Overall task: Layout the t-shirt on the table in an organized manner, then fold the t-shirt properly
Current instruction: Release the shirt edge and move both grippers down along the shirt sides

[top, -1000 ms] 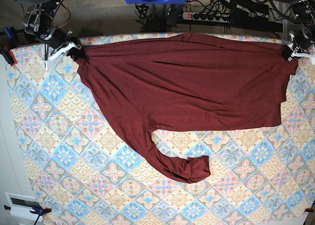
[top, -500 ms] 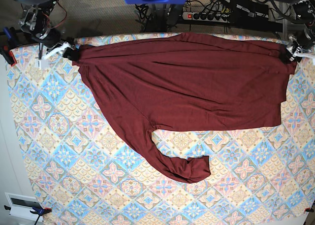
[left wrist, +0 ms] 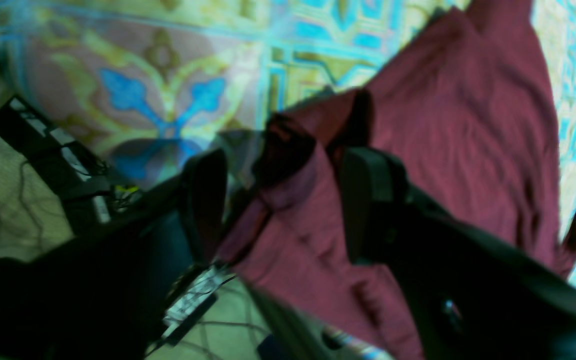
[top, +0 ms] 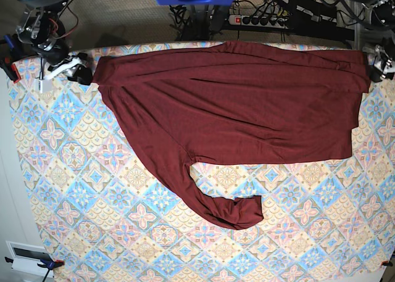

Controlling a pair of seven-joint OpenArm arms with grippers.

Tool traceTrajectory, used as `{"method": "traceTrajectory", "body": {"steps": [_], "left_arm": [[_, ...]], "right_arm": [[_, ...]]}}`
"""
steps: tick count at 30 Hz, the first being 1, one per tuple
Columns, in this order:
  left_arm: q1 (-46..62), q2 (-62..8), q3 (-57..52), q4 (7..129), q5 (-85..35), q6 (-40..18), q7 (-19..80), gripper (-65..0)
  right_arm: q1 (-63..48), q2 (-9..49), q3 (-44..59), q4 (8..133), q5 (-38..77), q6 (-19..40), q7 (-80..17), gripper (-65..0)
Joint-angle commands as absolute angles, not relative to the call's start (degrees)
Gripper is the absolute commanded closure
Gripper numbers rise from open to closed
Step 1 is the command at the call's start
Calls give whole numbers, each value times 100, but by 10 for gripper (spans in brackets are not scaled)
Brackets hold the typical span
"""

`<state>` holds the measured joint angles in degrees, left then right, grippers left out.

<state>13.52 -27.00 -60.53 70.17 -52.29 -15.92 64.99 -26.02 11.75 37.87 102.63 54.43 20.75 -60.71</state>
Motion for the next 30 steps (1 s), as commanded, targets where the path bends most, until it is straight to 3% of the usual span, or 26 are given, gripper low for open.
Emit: {"method": "traceTrajectory", "body": {"steps": [1,7,12,20,30], "left_arm": [[1147,-2879,-6053,7116,-5429,-1648,6413,-353],[374,-3046,-6009,7116,-5332,-1622,6413,-351],[-708,-3029,-5640,7116,-4110,-1622,6308,-351],[-1367,-2870,-4022,7037,-2800,-1622,4831,-351],[-2343,-3011,-3723,4259,-2589,-1622,3582,-352]], "right_arm": [[-2580,1253,3820,10413,5578,2105,-5991,-270],[-2484,1314,3688,10475,5578,2114,-6000,-270],[-1921,1437,2949,10677,4892,2123,-6000,-269],[-1226,1437,2193,10633,4224,2132,-5991,-268],[-1051,1437,2141,10615,4171,2132,-5982,-269]]}}
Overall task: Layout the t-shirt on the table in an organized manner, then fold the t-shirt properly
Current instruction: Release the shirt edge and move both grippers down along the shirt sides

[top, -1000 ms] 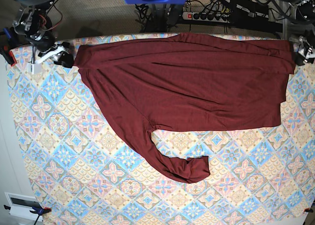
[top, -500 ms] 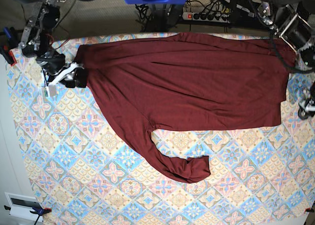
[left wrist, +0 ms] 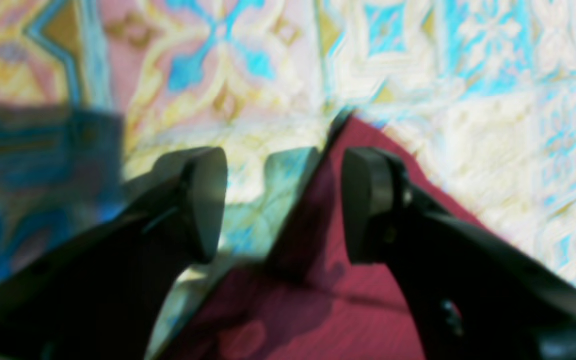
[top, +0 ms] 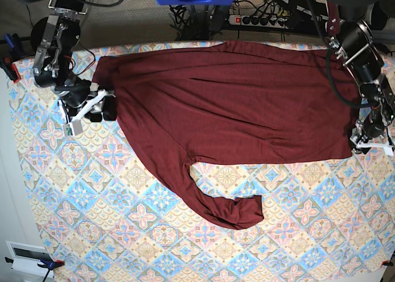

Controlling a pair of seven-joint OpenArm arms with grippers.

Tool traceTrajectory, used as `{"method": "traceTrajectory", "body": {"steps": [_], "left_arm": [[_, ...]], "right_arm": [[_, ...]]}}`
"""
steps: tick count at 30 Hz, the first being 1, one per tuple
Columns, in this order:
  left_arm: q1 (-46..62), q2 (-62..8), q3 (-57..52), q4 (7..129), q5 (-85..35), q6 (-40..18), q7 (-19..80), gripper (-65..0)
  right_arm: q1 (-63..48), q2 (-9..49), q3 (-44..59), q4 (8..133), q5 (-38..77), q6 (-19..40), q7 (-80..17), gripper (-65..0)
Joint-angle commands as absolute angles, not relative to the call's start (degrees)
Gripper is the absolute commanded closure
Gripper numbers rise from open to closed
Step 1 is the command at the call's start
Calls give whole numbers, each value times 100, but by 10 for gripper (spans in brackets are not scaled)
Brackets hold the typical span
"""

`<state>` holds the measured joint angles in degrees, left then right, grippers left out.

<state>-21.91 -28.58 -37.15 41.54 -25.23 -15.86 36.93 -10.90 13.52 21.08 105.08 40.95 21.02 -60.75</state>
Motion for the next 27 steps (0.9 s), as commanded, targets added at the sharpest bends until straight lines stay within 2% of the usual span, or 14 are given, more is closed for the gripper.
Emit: {"method": "traceTrajectory", "body": {"steps": [1,12,17,20,24,25,27], "left_arm": [[-2360,-3011,-3688,4215,-2589,-1622,3565,-353],[-2369,-2765,-2677,4198,-2624,-1622,3187,-352],[-2369,-2703,-2598,4198,-2615,-1622,3222,-339],[-2369,-2615,-2598,4198,-2615,-1631,3222,-245],[-2448,-2615,-2598,4233,-2615,-1631,3222,-33],[-2484,-2615,-2598,4233,-2607,-1631,3222,0],[-2519,-2633,-2607,4242,-2633,-1631,3222,-4]], "right_arm": [[-1051,1437,2141,10615,4171,2132,-5982,-269],[-1051,1437,2141,10615,4180,2132,-5982,-269],[-1051,1437,2141,10615,4180,2132,-5982,-269],[-1051,1437,2141,10615,4180,2132,-5982,-268],[-1024,1437,2141,10607,4171,2132,-5982,-268],[-954,1437,2132,10607,4171,2132,-5982,-268],[-778,1437,2123,10589,4171,2132,-5982,-268]]}}
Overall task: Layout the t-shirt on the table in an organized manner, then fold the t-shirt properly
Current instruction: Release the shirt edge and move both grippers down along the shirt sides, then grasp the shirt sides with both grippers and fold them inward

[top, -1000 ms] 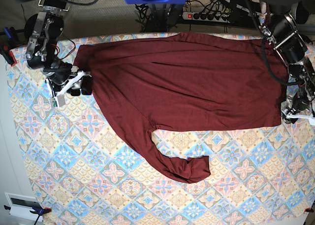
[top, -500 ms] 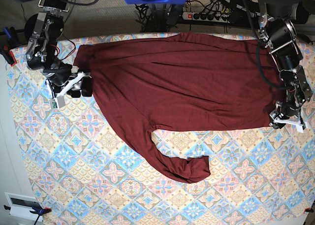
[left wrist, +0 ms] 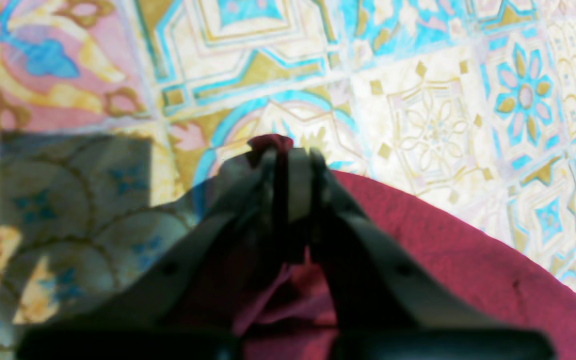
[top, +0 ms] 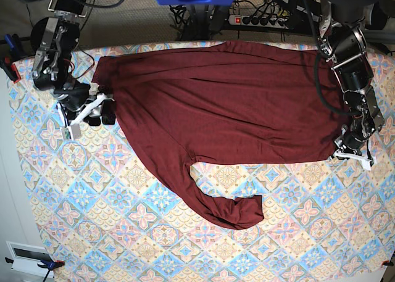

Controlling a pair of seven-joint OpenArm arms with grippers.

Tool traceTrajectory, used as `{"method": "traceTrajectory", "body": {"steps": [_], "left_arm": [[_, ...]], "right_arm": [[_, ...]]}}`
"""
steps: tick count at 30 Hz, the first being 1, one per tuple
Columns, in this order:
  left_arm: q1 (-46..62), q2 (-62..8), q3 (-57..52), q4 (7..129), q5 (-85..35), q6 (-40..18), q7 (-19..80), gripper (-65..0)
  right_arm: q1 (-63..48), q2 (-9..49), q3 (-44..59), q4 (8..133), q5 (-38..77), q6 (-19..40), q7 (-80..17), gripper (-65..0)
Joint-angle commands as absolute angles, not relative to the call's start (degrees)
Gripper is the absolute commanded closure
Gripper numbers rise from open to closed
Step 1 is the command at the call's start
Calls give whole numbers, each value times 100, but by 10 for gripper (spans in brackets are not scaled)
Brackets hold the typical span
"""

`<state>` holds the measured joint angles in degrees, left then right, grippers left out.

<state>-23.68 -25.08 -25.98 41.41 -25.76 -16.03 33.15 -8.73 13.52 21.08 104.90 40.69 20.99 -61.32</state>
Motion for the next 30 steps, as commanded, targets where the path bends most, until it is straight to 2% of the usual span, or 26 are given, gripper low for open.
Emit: {"method": "traceTrajectory", "body": {"steps": [1,12,19,22,30], "left_arm": [[-2527,-2633,-2624,4295,-2642,-1631,3222,-14],[-2413,-2642,-2633,5648,-2642,-1631,3310,-1],[-2413,-2633,-2633,5701,-2642,-1631,3582,-1],[-2325,-2633,-2633,5710,-2651,-1631,3582,-1],[-2299,-2624,-2642,5710,-2651,-1631,3582,-1]], "right_arm": [[-743,1437,2105,10536,4171,2132,-5982,-268],[233,1807,611,9675,3257,2149,-5675,-270],[1033,1807,101,8655,2659,3011,-5332,-270],[1305,1807,-207,8215,2281,3011,-5042,-271],[2026,1807,-927,6967,2255,3011,-4347,-271]]}}
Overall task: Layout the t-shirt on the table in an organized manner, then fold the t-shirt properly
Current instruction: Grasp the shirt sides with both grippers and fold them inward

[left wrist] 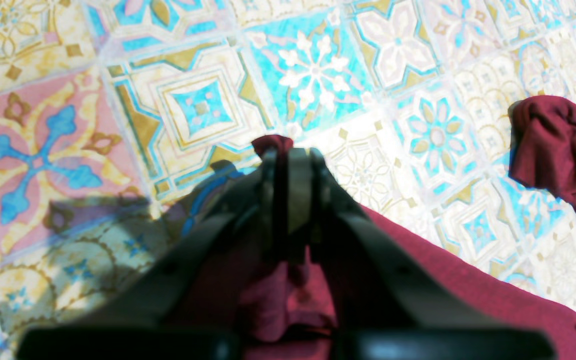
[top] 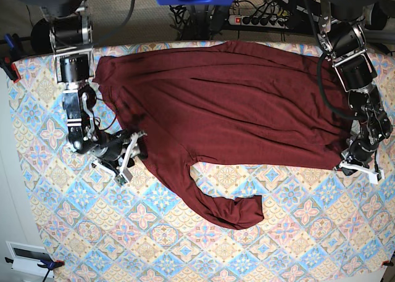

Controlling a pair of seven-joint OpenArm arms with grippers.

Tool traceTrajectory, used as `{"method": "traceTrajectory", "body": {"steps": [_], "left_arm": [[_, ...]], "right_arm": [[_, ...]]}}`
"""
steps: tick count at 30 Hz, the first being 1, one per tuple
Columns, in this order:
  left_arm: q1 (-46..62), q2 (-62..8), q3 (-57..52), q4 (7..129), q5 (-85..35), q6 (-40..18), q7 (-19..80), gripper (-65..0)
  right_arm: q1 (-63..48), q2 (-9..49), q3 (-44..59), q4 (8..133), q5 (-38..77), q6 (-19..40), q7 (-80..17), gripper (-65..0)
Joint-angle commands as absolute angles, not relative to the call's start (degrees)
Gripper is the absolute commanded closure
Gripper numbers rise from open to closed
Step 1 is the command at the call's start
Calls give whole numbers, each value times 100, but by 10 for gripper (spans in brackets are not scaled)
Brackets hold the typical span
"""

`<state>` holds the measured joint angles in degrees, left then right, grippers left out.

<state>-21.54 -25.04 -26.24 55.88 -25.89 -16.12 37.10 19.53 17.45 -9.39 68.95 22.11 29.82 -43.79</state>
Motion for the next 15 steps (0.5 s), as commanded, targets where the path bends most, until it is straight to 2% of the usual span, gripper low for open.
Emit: {"method": "traceTrajectory", "body": {"steps": [1,11,13,15], "left_arm": [[-2299,-2624,-2642,5710,-2651,-1631,3582,-1],[-2299,-2607,-2642,5701,-2651,-1631,3582,-1],[-2299,-2607,-2642,5701,-2651,-1631,3582,-1],[-2299,-2598,-2642,5701,-2651,-1631,3574,-1]], "right_arm": [[2079,1807,-980,6844,2255,3011,-4268,-271],[2220,1807,-1112,5824,2237,3020,-3776,-266],[2220,1807,-1112,5815,2237,3020,-3793,-235],[2220,1807,-1103,5815,2237,3020,-3785,-163]]}}
